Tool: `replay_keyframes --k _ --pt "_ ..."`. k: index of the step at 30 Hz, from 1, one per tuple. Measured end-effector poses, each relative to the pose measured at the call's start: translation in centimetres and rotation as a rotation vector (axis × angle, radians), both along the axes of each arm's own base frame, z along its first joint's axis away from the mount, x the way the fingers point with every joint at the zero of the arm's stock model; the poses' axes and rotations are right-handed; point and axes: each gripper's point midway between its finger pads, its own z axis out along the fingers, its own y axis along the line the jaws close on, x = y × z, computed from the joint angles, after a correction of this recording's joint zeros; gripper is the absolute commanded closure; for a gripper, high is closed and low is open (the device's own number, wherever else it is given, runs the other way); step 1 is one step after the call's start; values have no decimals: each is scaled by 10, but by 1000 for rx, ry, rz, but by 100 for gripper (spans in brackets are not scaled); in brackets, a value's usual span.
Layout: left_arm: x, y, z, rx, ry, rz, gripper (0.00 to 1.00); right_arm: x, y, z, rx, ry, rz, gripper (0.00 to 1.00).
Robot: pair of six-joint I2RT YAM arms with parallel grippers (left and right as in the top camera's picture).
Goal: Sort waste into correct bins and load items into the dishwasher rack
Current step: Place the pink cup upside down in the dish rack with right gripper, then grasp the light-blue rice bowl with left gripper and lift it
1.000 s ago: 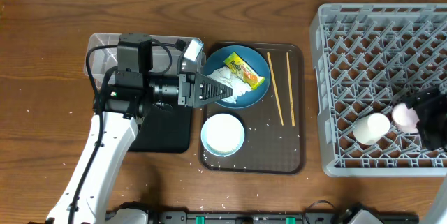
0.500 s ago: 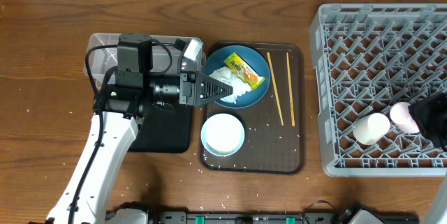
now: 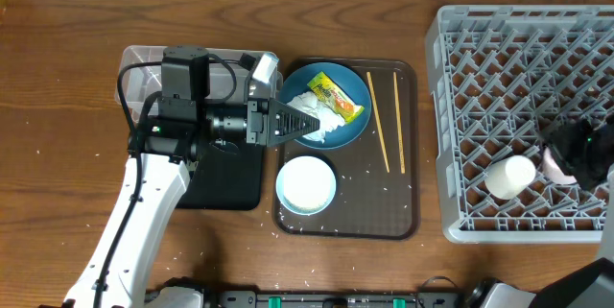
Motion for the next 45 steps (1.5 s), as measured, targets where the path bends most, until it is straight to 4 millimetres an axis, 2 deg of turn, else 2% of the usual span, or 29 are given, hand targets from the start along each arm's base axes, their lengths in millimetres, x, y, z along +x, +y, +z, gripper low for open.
replay_keyframes --k 5,9,14,18,22,24,27,31,34,39,41,45 --pt "0 0 0 1 0 1 40 -21 -26 4 -25 13 -105 98" --pt "1 0 -1 3 -1 4 40 -24 -30 17 -27 -44 -126 81" --pt "1 0 -1 4 -1 5 40 -2 -11 43 15 -211 -4 75" --pt "2 0 -2 10 2 12 44 4 10 72 32 -341 88 73" --pt "1 -2 -15 94 29 66 44 2 36 109 14 -477 202 55" --pt "-6 -6 -30 200 50 110 44 -1 57 127 1 -543 290 44" --pt "-22 -8 -63 437 60 174 44 -6 84 141 -3 -589 392 32" --pt "-41 -12 -111 781 -41 192 44 -5 122 147 14 -619 558 23" --pt "-47 -23 -143 970 -133 166 44 -2 142 145 29 -613 640 22" --pt "-48 -42 -197 1164 -178 128 45 0 151 140 37 -588 672 22" --pt "-46 -46 -216 1212 -156 139 52 -1 150 136 47 -569 665 21" --pt "-38 -48 -237 1251 -110 194 61 -3 150 131 55 -546 658 21"
